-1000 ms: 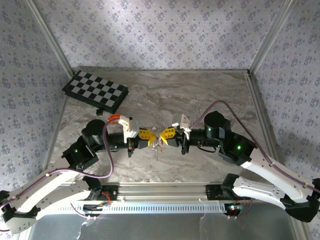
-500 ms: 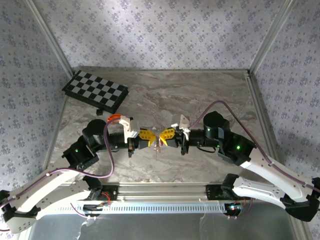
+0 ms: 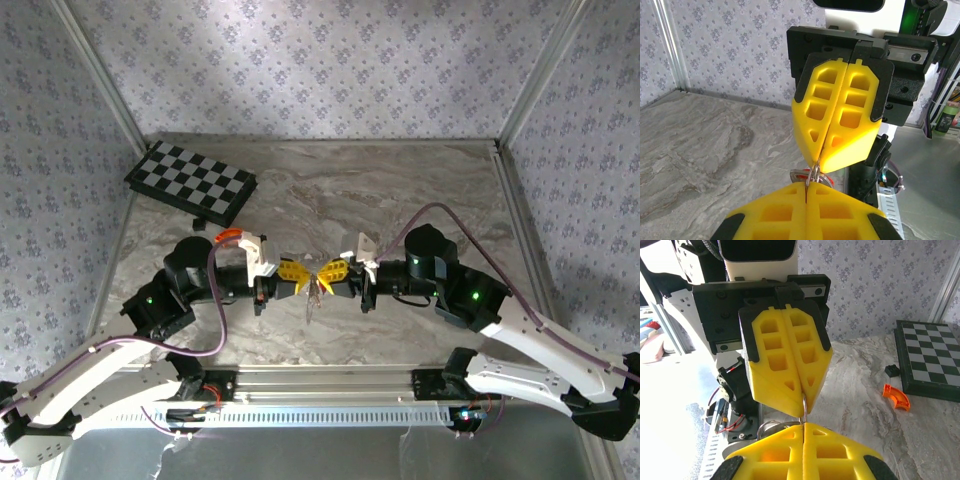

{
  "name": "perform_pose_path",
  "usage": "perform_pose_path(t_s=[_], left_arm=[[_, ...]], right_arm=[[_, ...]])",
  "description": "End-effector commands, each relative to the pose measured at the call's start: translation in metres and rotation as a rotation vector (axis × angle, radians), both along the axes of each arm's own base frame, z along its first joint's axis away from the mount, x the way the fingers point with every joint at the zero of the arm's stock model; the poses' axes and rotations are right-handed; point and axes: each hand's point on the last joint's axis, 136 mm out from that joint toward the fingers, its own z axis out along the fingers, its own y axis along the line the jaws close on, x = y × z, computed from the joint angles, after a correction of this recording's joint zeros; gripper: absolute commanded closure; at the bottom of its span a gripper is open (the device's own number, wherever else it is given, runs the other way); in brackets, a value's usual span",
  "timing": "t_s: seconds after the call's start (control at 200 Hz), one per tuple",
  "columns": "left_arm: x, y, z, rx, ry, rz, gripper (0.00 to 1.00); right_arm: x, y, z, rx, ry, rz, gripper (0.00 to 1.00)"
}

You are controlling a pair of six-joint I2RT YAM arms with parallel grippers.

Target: Put the keys on the keyring

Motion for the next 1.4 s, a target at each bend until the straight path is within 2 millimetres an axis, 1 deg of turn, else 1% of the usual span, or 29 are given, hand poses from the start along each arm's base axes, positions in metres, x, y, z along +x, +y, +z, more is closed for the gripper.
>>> perform_pose_path(t_s=[0.0, 0.115, 0.495, 0.705, 0.855, 1.169, 1.394], left_arm=[[-0.003, -0.002, 0.023, -0.039, -0.052, -0.019, 1.00], [-0.002, -0.002, 0.020, -0.027, -0.048, -0.015, 1.00], [-0.002, -0.002, 0.022, -0.023, -0.051, -0.011, 1.00], [-0.001, -0.002, 0.020, -0.016, -0.047, -0.008, 1.00], [-0.002, -0.001, 0.021, -0.013, -0.050, -0.011, 1.00], [-0.003, 0.000, 0.020, -0.004, -0.055, -0.012, 1.00], [-0.003, 0.000, 0.020, -0.001, -0.059, -0.015, 1.00]], right_arm=[[-0.010, 0.005, 0.003, -0.005, -0.020, 0.052, 1.00], [-0.010, 0.006, 0.001, -0.019, -0.027, 0.048, 1.00], [-0.010, 0.009, -0.008, -0.064, -0.048, 0.035, 1.00], [-0.007, 0.007, -0.008, -0.070, -0.064, 0.009, 1.00], [-0.007, 0.007, -0.006, -0.060, -0.045, 0.012, 1.00], [0.002, 0.003, 0.004, -0.019, 0.010, -0.018, 1.00], [0.001, 0.006, 0.002, -0.024, 0.019, -0.005, 1.00]])
